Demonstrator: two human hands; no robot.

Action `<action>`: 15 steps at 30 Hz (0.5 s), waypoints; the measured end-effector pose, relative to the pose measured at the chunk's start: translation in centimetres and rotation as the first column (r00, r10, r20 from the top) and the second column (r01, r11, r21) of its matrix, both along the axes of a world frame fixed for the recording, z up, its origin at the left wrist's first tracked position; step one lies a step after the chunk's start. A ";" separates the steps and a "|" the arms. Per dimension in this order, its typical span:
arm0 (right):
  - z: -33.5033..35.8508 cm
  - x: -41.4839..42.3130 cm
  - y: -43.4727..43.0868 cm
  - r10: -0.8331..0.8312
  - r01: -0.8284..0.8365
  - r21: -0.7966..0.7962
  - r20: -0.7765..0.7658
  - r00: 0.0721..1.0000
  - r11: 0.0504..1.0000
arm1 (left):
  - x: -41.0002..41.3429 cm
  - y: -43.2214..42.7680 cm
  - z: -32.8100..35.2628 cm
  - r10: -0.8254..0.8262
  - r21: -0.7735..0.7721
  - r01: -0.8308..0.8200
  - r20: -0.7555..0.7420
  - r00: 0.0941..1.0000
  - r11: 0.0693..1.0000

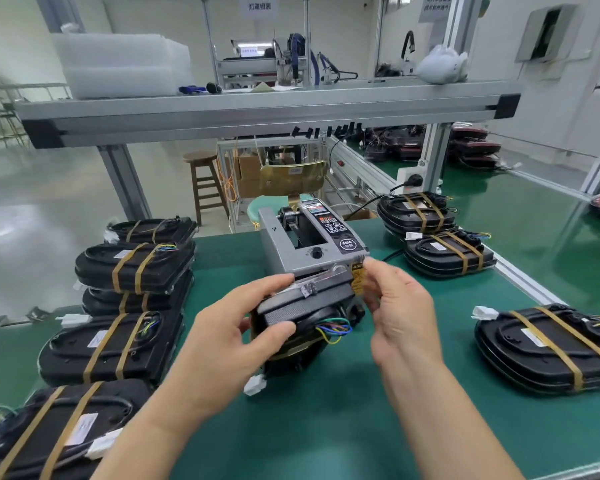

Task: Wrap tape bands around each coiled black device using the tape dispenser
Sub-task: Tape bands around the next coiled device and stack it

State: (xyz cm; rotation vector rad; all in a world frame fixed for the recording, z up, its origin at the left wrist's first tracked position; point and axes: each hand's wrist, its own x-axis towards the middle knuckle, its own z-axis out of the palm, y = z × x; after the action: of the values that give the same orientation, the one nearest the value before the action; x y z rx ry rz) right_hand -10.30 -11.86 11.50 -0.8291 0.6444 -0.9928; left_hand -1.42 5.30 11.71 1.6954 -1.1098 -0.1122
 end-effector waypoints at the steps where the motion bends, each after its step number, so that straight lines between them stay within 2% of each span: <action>1: 0.7 -0.4 0.4 0.021 -0.019 -0.043 0.041 0.999 0.999 | -0.2 -0.5 -0.2 0.018 -0.001 -0.018 -0.006 1.000 1.000; 4: 1.3 -0.8 2.0 0.096 -0.090 -0.143 0.039 0.995 0.986 | -0.6 -1.6 -0.4 0.064 -0.027 -0.064 0.007 0.998 0.998; 7: 0.6 -0.3 3.0 0.081 -0.084 -0.173 -0.024 0.996 0.981 | -0.7 -2.0 0.0 0.089 -0.053 -0.086 0.058 0.994 0.995; 15: 0.3 0.8 3.6 0.064 -0.068 -0.187 -0.027 0.998 0.980 | -0.9 -1.9 0.5 0.052 -0.056 -0.047 0.089 0.995 0.997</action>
State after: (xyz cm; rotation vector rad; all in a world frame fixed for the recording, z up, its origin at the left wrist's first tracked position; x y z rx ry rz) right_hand -9.46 -8.27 11.78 -1.0225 0.5429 -0.9960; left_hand -2.29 3.44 12.16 1.6923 -1.1270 0.0259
